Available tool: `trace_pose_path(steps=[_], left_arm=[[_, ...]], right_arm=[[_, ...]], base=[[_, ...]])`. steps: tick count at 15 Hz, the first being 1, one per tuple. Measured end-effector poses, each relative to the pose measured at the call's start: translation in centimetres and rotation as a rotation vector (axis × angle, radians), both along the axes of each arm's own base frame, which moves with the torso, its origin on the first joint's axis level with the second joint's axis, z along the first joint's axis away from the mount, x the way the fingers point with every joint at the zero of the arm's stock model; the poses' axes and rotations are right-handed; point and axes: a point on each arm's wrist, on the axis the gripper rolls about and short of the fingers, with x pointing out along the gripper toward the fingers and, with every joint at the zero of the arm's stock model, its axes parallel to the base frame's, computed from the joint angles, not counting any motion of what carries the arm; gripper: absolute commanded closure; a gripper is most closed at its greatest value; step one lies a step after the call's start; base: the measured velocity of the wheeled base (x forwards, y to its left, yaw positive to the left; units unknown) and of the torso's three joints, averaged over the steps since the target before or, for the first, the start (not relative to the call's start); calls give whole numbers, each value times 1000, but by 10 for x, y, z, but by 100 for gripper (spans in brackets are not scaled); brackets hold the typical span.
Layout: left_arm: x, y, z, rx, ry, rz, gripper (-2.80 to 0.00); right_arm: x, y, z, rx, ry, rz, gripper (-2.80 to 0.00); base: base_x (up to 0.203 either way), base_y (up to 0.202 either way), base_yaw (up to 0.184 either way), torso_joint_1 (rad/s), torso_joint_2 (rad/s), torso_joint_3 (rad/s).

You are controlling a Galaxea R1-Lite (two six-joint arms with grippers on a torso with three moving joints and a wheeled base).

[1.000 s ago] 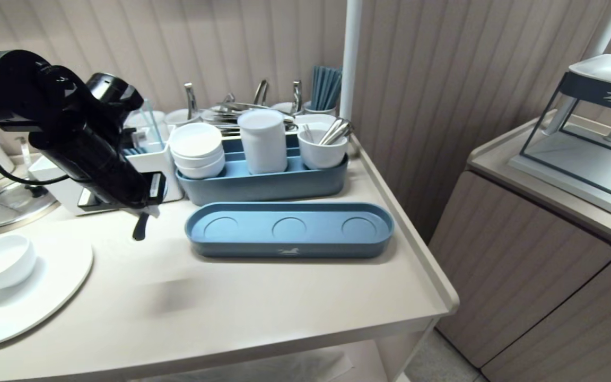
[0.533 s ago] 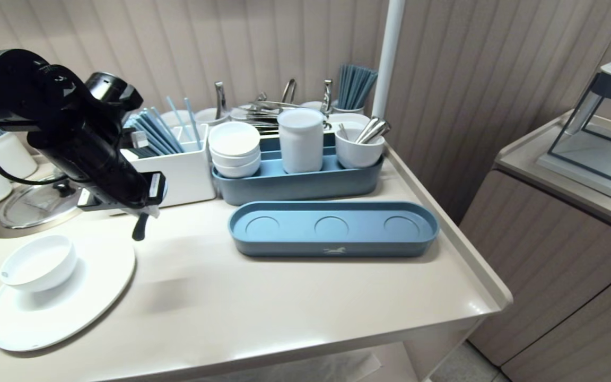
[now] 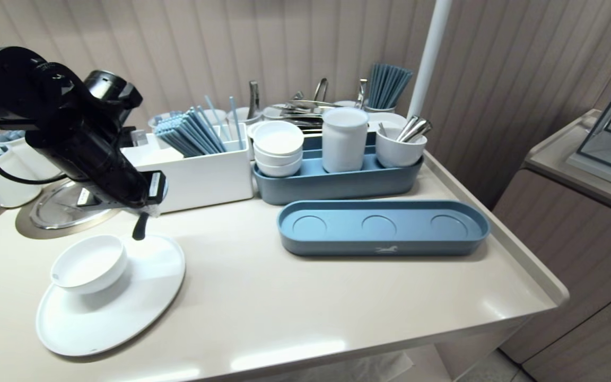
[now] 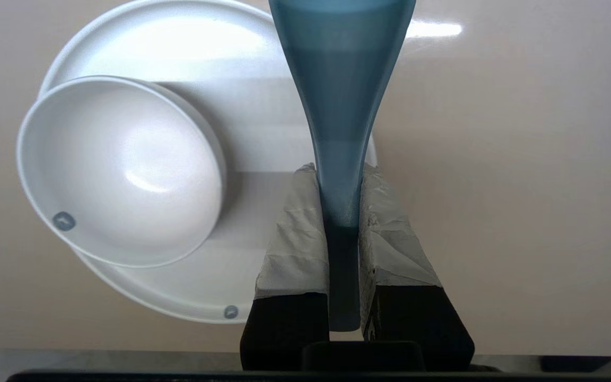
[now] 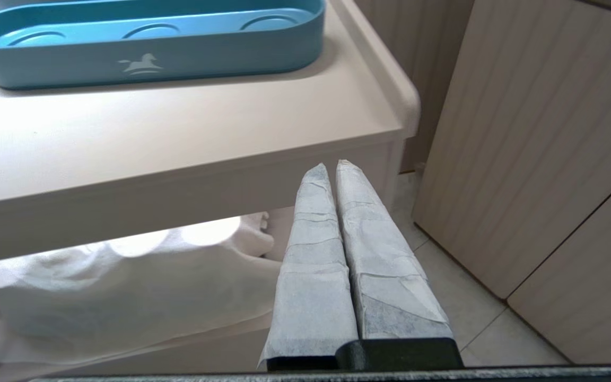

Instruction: Pick the spoon and place it in the bowl

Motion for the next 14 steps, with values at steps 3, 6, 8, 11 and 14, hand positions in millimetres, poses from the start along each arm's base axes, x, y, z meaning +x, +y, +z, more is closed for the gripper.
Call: trace_pose_path(steps=[3, 6, 8, 11, 14], left_arm=[[-4, 0, 4, 0, -6, 0, 0], [-21, 3, 12, 0, 16, 1, 0], [-35, 5, 13, 4, 38, 3, 0], [-52, 15, 12, 16, 72, 8, 0], [-68, 17, 9, -13, 176, -23, 0]], right_arm=[[0, 0, 0, 0, 0, 0, 0], [0, 0, 0, 0, 0, -1, 0], [0, 0, 0, 0, 0, 0, 0], [0, 0, 0, 0, 0, 0, 0], [0, 0, 0, 0, 0, 0, 0]], base=[[0, 197, -2, 1, 6, 3], [0, 165, -2, -2, 3, 4], [0, 32, 3, 0, 0, 2], [0, 0, 0, 0, 0, 0], [0, 0, 0, 0, 0, 0]])
